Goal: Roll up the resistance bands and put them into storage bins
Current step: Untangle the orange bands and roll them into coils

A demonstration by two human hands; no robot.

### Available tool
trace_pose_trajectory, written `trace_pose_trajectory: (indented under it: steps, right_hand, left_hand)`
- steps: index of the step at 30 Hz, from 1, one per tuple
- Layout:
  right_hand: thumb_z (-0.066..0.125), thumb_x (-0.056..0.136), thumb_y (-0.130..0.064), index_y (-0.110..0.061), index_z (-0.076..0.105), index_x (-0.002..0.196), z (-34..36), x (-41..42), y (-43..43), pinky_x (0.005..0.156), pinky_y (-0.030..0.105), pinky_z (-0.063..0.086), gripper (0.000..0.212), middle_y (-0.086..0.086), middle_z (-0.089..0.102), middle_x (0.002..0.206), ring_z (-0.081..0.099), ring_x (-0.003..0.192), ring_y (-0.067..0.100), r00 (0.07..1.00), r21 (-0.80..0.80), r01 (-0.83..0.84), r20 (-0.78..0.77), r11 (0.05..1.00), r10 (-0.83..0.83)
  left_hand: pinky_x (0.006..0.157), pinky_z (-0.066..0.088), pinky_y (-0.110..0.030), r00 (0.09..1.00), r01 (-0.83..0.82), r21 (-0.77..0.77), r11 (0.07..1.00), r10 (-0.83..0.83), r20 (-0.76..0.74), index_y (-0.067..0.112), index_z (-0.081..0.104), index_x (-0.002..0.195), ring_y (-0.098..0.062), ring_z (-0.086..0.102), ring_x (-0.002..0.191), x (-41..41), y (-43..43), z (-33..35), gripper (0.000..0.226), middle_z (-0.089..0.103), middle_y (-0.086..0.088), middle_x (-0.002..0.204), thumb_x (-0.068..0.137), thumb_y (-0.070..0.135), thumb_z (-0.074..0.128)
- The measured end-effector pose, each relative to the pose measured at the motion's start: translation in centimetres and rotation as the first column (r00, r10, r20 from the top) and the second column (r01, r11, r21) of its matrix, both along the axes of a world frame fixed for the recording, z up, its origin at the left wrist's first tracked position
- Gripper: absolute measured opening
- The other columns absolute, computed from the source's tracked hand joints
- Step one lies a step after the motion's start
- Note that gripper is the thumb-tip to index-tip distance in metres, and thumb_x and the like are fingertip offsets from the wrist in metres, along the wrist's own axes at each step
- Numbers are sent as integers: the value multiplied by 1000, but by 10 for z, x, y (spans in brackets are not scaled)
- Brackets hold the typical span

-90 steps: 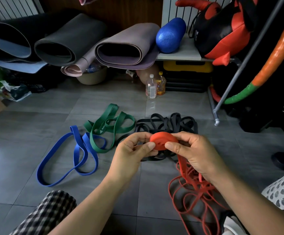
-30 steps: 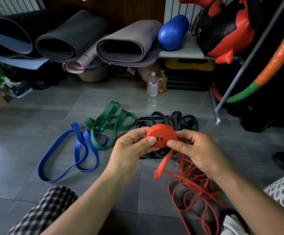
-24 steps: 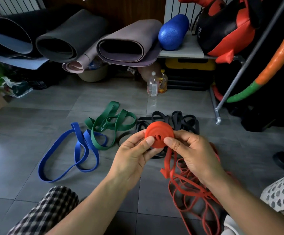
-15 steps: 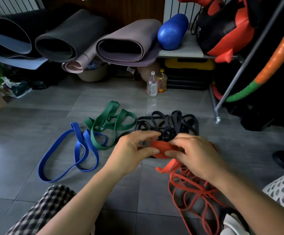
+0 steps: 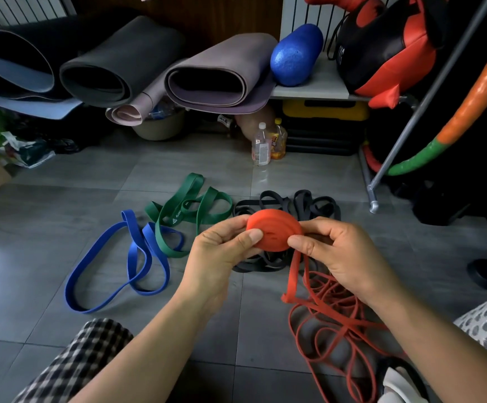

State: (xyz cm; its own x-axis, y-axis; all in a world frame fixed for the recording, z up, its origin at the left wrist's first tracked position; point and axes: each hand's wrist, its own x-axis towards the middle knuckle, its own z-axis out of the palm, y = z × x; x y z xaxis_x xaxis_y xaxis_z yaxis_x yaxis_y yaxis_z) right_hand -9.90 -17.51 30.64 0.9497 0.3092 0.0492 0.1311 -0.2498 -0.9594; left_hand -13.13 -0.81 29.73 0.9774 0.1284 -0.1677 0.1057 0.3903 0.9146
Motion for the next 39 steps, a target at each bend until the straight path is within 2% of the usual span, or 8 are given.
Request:
trace_pose_trajectory:
  steps: [9, 12, 14, 17, 24, 33, 37, 39]
  right_hand:
    - [67, 73, -25, -33, 67, 81, -4, -7, 8, 71, 5, 45, 12, -23, 70, 78, 65, 80, -6, 998, 106, 55, -48, 993, -50]
    - [70, 76, -22, -29, 70, 83, 3, 0, -4, 69, 18, 52, 10, -12, 71, 76, 66, 74, 4, 997, -153, 51, 57, 987, -43]
    - [70, 77, -26, -22, 73, 89, 5, 1, -8, 70, 31, 51, 14, -7, 67, 78, 63, 73, 10, 973, -420, 73, 229, 904, 27]
    - [68, 79, -32, -23, 72, 95, 6, -5, -3, 67, 26, 44, 19, -9, 62, 80, 55, 73, 6, 926, -568, 62, 339, 820, 165]
    - [68, 63, -36, -26, 71, 88, 9, 1, -4, 77, 17, 51, 27, -9, 70, 81, 65, 80, 3, 995, -83, 22, 95, 996, -14]
    - [65, 63, -25, -23, 69, 77, 1, -7, 9, 69, 7, 47, 15, -11, 73, 76, 67, 77, -2, 985, 311, 94, -164, 946, -44]
    - [66, 64, -33, -29, 70, 76, 2, -3, 8, 77, 15, 49, 13, -11, 73, 80, 68, 82, 1, 991, 187, 67, -125, 980, -43]
    - [69, 69, -33, -32, 70, 81, 5, 2, 1, 76, 25, 53, 12, -8, 73, 79, 68, 79, 6, 998, -31, 59, -13, 998, -60]
  left_hand:
    - [75, 57, -25, 996, 68, -320, 945, -85, -39, 0, 63, 99, -19, 70, 82, -1, -5, -9, 29, 72, -13, 91, 71, 8, 59]
    - [79, 55, -23, 992, 130, 143, 981, -129, -16, 10, 62, 104, -12, 68, 87, 2, 3, -9, 29, 70, -7, 97, 76, 1, 65]
    - [81, 49, -13, 982, 122, 527, 841, -180, 61, 22, 62, 106, 3, 63, 90, 2, 6, -8, 37, 67, 11, 99, 76, 0, 68]
    - [76, 45, -5, 953, 69, 759, 648, -269, 142, 20, 68, 103, 8, 60, 86, 2, 7, -6, 31, 64, 20, 93, 77, 3, 70]
    - [66, 58, -25, 992, 81, 175, 981, -95, 77, 8, 64, 88, -18, 69, 73, 2, 2, 2, 20, 72, -4, 78, 71, -1, 65]
    - [62, 57, -26, 997, 77, -280, 957, -79, 4, 3, 63, 95, -22, 69, 79, -3, -8, -3, 27, 70, -12, 88, 69, 10, 60]
    - [67, 57, -28, 993, 113, -231, 966, -120, -14, 3, 61, 98, -24, 68, 85, -2, -3, -4, 25, 70, -13, 94, 74, 8, 60]
    - [72, 57, -27, 990, 140, 114, 984, -140, -10, 11, 61, 101, -21, 67, 88, 1, 2, -2, 24, 69, -9, 98, 79, 3, 62]
